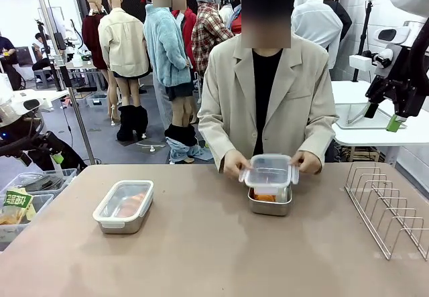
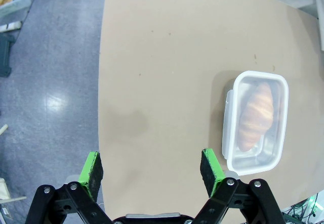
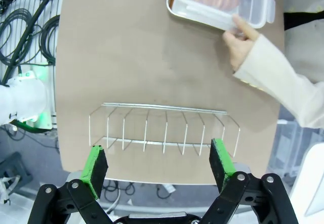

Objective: Place the bread in airtight containers.
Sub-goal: Release when the human grabs the Airtight Container lid.

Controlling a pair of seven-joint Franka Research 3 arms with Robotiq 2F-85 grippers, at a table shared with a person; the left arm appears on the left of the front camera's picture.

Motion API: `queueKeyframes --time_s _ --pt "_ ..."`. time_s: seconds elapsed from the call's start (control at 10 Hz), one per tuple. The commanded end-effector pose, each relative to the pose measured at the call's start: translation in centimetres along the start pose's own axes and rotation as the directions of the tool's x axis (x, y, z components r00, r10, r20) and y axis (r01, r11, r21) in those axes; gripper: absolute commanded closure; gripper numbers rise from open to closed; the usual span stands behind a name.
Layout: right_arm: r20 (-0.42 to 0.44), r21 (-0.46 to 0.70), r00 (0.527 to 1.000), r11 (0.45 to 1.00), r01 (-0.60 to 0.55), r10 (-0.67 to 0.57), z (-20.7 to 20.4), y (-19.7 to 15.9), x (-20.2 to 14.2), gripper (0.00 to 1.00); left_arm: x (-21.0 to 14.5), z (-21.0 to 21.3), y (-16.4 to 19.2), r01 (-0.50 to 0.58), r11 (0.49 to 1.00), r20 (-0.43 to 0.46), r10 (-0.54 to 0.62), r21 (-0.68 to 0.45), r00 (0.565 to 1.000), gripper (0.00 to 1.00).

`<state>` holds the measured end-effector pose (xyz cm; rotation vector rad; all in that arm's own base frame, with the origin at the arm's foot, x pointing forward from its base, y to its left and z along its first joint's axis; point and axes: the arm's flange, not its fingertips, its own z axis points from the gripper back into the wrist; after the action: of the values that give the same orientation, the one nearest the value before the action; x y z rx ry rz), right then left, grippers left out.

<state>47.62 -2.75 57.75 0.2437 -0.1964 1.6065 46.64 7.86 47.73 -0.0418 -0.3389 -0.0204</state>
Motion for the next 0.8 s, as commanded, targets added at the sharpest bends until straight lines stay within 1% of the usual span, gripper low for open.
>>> queueKeyframes --time_s 0.0,0.7 --pt "0.002 0.008 1.0 1.0 0.001 -0.001 0.02 0.08 0.02 0.0 -0.03 0.17 0.19 0.003 1.0 -0.002 -0.003 0.006 1.0 0.0" --pt "0.002 0.008 1.0 1.0 0.001 -0.001 0.02 0.08 0.02 0.0 -0.03 0.17 0.19 0.003 1.0 -0.002 -0.003 0.006 1.0 0.0"
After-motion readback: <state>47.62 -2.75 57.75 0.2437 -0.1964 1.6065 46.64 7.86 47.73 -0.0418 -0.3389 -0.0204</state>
